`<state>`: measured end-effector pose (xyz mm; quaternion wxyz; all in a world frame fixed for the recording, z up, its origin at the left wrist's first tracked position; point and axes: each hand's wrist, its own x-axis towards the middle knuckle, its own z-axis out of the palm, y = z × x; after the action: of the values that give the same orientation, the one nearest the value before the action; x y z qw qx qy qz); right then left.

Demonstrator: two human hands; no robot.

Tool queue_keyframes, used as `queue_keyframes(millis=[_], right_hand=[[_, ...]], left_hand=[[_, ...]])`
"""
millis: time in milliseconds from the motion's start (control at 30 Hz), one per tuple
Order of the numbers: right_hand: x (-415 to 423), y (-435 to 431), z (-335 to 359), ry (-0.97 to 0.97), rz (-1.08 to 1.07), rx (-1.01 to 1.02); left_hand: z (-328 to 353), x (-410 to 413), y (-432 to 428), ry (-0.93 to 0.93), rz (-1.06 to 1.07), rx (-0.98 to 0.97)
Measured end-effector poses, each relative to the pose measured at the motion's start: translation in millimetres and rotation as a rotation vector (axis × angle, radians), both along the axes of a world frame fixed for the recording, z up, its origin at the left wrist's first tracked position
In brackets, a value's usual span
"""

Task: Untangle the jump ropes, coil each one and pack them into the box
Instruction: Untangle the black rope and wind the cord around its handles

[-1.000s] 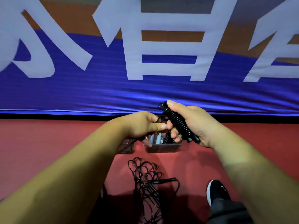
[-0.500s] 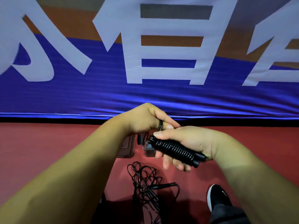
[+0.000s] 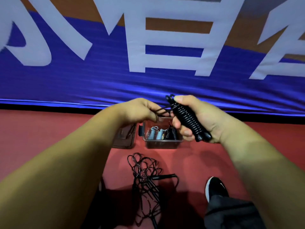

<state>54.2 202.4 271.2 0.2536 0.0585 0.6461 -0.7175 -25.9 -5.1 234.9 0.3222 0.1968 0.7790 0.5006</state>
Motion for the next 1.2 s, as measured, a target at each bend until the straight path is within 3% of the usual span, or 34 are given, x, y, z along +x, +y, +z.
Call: queue_keyframes(millis=[133, 367, 867, 1033, 1200], right_hand=[[-4.1, 13.6, 3.1, 0.014, -0.141, -0.074], [-6.0, 10.6, 3.2, 0.06, -0.205, -0.172], [-19.2, 9.6, -13.0, 0.125, -0.386, 0.062], [-19.5, 4.8, -11.4, 0.064, -0.382, -0.008], [-14.3, 0.4, -13.4, -0.062, -0.12, -0.055]], left_hand=[[11.4, -1.5, -9.3, -0.22, -0.062, 0.194], [6.8, 2.3, -9.7, -0.148, -0.032, 0.2], [35.5, 3.6, -20.2, -0.019, -0.31, -0.026], [28.0, 8.7, -14.2, 0.078, -0.179, -0.15], [14.2, 4.1, -4.4, 0.164, -0.02, -0.273]])
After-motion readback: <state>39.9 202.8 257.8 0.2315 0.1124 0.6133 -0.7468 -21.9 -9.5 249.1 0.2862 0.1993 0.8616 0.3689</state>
